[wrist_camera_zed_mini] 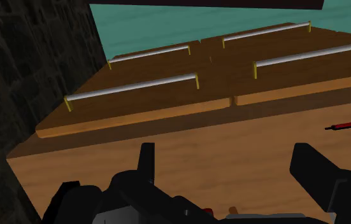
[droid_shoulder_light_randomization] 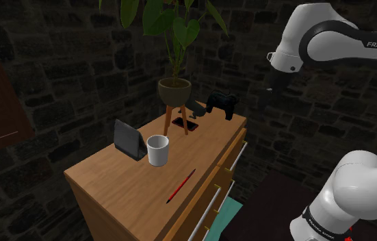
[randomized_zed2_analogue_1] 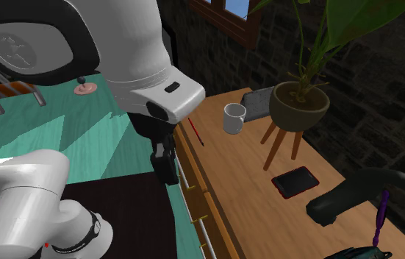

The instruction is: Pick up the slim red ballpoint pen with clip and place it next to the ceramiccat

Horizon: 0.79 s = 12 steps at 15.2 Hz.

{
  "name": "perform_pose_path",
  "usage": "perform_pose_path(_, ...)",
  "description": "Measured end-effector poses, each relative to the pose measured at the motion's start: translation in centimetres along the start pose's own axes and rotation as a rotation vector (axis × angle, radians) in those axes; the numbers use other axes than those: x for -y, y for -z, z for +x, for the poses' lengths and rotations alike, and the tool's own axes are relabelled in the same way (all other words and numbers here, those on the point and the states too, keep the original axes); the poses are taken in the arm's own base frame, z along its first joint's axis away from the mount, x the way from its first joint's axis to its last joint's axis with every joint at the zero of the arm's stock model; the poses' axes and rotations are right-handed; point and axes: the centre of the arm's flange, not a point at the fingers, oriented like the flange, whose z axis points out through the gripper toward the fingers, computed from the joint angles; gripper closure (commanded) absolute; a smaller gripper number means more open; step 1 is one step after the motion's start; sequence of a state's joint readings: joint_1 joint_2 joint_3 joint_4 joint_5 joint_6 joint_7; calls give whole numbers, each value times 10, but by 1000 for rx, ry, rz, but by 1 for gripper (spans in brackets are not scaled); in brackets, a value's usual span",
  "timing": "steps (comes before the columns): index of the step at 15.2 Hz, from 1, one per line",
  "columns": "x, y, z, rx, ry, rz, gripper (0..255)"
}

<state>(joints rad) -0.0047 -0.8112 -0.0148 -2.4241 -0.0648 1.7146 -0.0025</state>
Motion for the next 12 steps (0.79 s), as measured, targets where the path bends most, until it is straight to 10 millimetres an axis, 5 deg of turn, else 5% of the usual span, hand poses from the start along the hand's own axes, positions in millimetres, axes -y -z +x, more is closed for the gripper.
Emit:
perform_pose_path(3, 13, -7, -4, 5, -55, -4, 0)
perform_pose_path(12, 113, -68, -1, 42, -482, -28, 0)
